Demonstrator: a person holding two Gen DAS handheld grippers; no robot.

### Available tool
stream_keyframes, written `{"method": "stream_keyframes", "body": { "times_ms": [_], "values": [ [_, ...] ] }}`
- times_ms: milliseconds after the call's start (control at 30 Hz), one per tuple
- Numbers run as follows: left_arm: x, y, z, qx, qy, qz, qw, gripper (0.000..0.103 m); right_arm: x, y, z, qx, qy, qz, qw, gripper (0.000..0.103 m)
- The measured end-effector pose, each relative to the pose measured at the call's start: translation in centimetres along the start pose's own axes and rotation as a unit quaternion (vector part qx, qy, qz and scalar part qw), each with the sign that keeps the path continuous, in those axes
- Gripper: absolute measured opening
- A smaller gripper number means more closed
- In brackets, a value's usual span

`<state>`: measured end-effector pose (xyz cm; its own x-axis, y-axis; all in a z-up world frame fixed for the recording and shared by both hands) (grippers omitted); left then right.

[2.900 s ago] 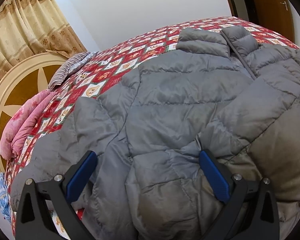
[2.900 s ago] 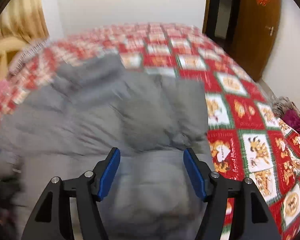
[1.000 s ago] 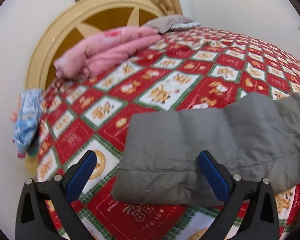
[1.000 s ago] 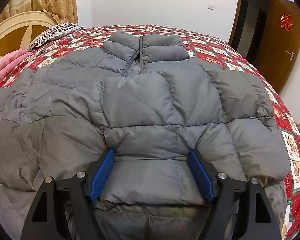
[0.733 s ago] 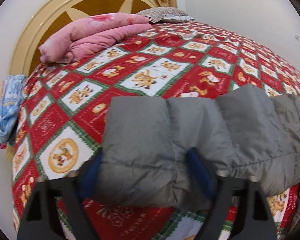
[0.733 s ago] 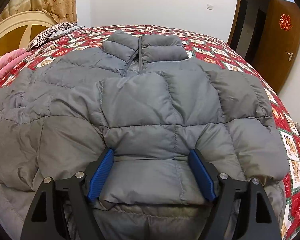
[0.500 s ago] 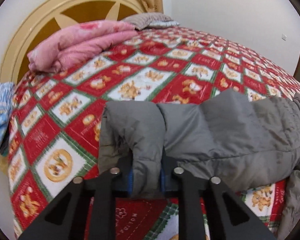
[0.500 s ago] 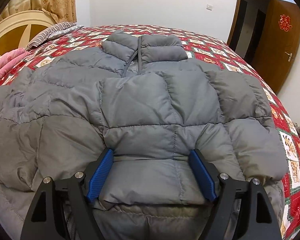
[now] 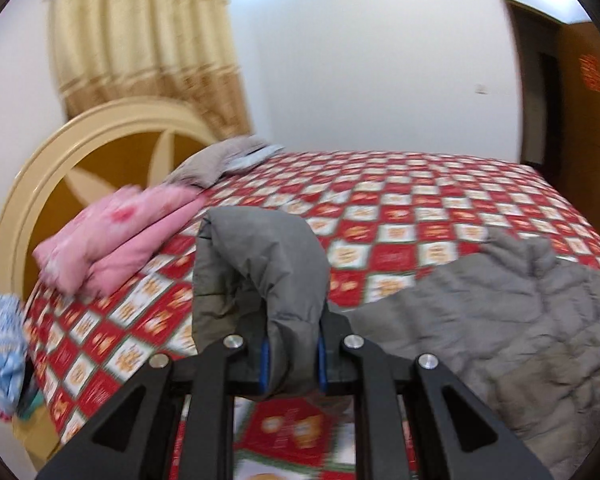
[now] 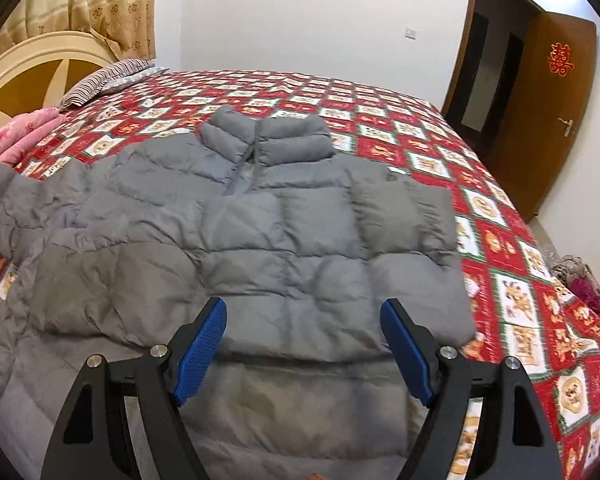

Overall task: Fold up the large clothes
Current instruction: 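Carry the sleeve with the left tool across the jacket body and release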

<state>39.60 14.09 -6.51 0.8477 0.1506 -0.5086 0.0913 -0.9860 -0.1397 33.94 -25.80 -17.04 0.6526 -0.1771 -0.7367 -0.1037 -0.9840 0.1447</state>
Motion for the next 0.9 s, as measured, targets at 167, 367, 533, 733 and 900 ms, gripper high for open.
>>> {"method": "stream_keyframes", "body": {
  "times_ms": [167, 367, 533, 733, 900],
  "values": [
    [-1.1, 8.4, -0.5, 0.048, 0.008, 0.056, 0.9972, 0.017, 0.1, 1.9, 2.2, 0.025, -0.011, 0.003, 1.0, 0.079],
    [-1.5, 17.2, 0.2, 0.094, 0.007, 0.105, 0.99, 0.017, -0.1, 3.7, 3.6, 0.047, -0.004, 0.01, 0.999, 0.079],
    [-2.4, 23.2, 1.7, 0.13, 0.0, 0.141, 0.9814, 0.017, 0.5, 4.4, 4.3, 0.071, -0.004, 0.002, 0.997, 0.079],
    [-2.7, 28.4, 4.0, 0.171, -0.007, 0.169, 0.9706, 0.017, 1.8, 4.9, 5.4, 0.092, -0.02, -0.007, 0.996, 0.079],
    [-1.6, 30.6, 5.6, 0.182, -0.022, 0.177, 0.967, 0.017, 2.4, 4.7, 6.0, 0.089, -0.034, -0.003, 0.995, 0.079]
  ]
}}
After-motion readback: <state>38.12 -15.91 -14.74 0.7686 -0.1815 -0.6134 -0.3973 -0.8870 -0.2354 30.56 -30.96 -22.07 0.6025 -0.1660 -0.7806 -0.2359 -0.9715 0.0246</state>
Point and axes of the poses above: each gripper's, at about its wrist camera, not at the fingertips, and x roughly the way its jaws point, y to its right, z to its underside, the point moved 9 cm from there along x, roughly the way its jaws point, and after that the axes turned 2 degrees about -y, right-handed, at the moved point
